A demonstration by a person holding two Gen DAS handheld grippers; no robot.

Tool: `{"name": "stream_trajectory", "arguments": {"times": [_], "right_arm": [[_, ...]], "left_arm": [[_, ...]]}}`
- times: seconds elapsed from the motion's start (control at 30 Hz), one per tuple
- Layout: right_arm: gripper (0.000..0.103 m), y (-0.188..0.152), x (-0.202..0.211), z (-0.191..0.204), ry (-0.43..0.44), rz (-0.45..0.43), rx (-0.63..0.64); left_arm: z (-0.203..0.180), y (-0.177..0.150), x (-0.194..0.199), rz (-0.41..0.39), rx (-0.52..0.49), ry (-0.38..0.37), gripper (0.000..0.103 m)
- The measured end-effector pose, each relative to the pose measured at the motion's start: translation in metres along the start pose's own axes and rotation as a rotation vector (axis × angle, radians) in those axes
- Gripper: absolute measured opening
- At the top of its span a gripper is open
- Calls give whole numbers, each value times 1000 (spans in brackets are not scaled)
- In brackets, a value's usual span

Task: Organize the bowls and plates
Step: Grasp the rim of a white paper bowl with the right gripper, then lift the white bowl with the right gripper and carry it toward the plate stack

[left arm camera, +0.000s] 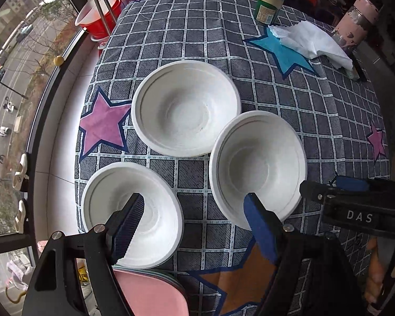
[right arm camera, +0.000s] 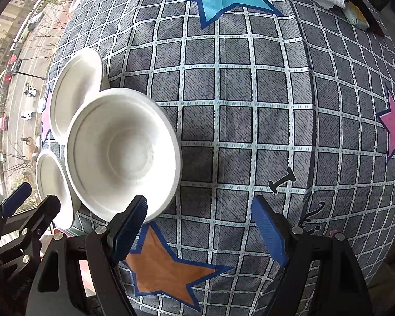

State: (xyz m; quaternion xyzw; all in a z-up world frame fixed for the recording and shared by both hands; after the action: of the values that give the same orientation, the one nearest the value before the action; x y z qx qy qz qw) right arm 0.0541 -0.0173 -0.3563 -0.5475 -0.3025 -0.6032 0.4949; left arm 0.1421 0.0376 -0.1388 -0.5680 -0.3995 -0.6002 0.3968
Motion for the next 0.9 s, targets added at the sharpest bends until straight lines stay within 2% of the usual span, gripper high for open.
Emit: {"name": "stream_trajectory", "arguments": {"times": [0.27, 0.37, 0.4, 0.43, 0.5, 0.57, 0.67, 0.8, 0.9], "right_arm": [[83, 56, -17, 10, 15, 21, 49], [82, 63, -25, 18, 32, 36, 59], [79, 67, -27, 22, 35, 39, 61], [66, 71, -30, 25, 37, 43, 66], [48, 76, -36, 33, 31, 59, 64], [22, 75, -43, 47, 54, 58, 66], [20, 67, -47, 22, 103, 85, 54], [20, 57, -47, 2, 92, 91, 50], [20, 47, -48, -18, 104, 103, 11]], "left_arm": [[-18, 24, -35, 74, -19, 40, 79], [-24, 29, -46, 107, -21, 44, 66], [-25, 31, -50, 121, -18, 42, 58], [-26, 32, -54, 135, -14, 39, 50], [-27, 33, -60, 157, -3, 33, 40], [-31, 32, -66, 180, 3, 18, 33], [-44, 28, -72, 191, -28, 16, 29], [-67, 25, -78, 201, -73, 11, 29], [-91, 20, -78, 197, -143, 13, 29]]}}
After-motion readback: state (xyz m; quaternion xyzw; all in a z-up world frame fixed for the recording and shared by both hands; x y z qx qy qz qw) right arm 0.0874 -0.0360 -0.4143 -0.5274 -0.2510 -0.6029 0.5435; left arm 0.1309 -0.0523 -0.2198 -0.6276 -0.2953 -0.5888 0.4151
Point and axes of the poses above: each gripper's, at about its wrist camera, not at the fingertips, and x roughly against the way its jaws point, z to its left, y to its top, the point moved 4 cm from there along -x, roughly the way its jaws point, and after that the axes turned 7 degrees about z, right-handed, at the moved point
